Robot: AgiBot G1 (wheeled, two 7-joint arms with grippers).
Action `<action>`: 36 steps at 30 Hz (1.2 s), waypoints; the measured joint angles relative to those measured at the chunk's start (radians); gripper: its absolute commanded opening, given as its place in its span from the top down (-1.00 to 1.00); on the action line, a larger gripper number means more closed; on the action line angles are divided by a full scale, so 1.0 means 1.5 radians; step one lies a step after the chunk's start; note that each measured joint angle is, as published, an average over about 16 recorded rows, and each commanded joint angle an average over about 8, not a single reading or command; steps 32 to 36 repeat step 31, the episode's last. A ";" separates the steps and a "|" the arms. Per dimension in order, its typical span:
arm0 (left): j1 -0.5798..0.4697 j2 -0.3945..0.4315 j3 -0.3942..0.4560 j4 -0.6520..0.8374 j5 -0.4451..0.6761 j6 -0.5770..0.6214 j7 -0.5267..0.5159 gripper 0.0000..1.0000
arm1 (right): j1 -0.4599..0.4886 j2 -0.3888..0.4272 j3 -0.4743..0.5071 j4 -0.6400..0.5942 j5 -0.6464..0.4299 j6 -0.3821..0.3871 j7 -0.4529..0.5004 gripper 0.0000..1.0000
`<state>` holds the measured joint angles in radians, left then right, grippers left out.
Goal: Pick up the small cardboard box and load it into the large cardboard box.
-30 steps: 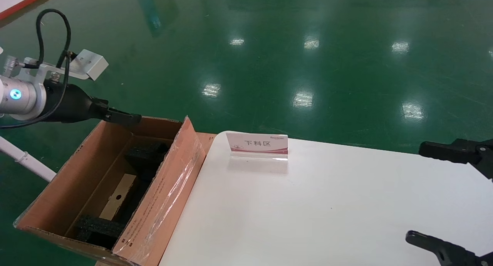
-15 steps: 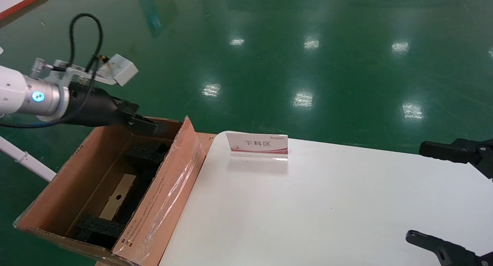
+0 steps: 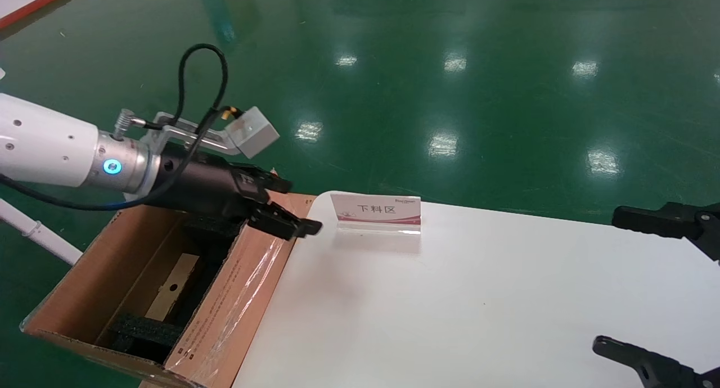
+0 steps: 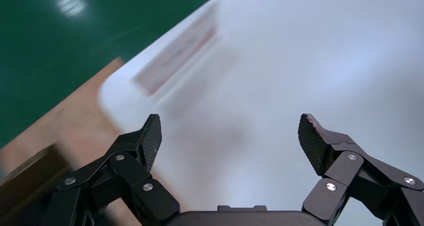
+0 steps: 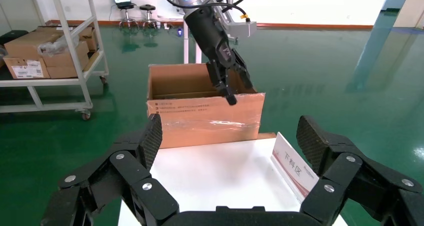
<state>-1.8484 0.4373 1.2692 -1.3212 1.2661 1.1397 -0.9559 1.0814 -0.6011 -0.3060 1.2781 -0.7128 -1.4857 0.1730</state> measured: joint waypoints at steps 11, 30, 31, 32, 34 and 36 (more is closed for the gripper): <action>0.160 0.036 -0.205 0.008 -0.111 0.074 0.159 -1.00 | 0.000 0.000 0.000 0.000 0.000 0.000 0.000 -1.00; 0.393 0.088 -0.503 0.019 -0.272 0.181 0.390 -1.00 | 0.000 0.000 -0.001 0.000 0.001 0.000 0.000 -1.00; 0.401 0.090 -0.512 0.019 -0.277 0.184 0.398 -1.00 | 0.000 0.000 -0.001 0.000 0.001 0.000 0.000 -1.00; 0.401 0.090 -0.512 0.019 -0.277 0.184 0.398 -1.00 | 0.000 0.000 -0.001 0.000 0.001 0.000 0.000 -1.00; 0.401 0.090 -0.512 0.019 -0.277 0.184 0.398 -1.00 | 0.000 0.000 -0.001 0.000 0.001 0.000 0.000 -1.00; 0.401 0.090 -0.512 0.019 -0.277 0.184 0.398 -1.00 | 0.000 0.000 -0.001 0.000 0.001 0.000 0.000 -1.00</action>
